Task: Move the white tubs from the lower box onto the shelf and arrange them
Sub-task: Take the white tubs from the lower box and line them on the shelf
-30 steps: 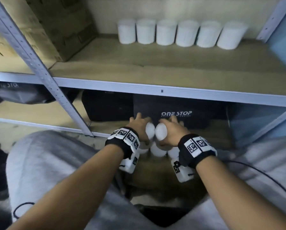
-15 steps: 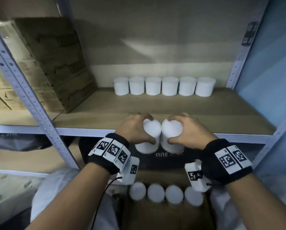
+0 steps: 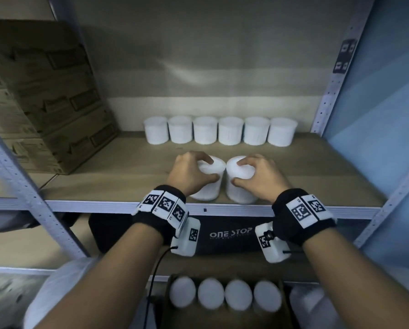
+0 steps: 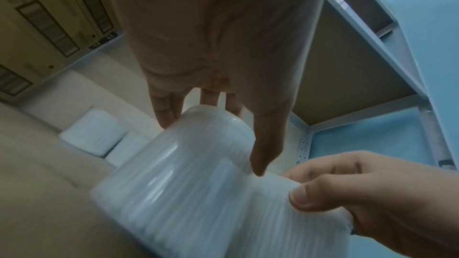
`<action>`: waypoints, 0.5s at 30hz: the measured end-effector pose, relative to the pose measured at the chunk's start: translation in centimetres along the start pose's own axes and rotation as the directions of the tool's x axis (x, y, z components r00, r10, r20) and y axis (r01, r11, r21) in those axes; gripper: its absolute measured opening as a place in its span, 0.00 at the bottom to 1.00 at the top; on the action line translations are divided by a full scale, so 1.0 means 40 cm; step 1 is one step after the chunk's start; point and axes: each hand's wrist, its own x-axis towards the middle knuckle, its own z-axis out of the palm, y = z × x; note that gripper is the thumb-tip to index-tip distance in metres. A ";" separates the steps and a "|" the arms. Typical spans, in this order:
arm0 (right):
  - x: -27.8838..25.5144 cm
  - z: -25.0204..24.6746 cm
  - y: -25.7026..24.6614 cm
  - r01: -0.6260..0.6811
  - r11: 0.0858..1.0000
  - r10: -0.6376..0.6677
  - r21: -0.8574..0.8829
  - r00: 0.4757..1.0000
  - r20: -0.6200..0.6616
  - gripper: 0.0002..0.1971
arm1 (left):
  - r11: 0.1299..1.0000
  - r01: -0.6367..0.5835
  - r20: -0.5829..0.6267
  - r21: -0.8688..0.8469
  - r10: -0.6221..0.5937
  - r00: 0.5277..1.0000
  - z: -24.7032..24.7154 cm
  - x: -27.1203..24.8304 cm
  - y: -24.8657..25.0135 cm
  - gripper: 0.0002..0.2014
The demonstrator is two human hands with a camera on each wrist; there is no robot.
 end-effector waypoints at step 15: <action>-0.004 -0.007 0.018 0.034 0.978 -0.043 -0.205 0.998 -0.035 0.27 | 0.965 -0.121 0.021 0.234 0.119 0.993 0.018 -0.005 -0.027 0.22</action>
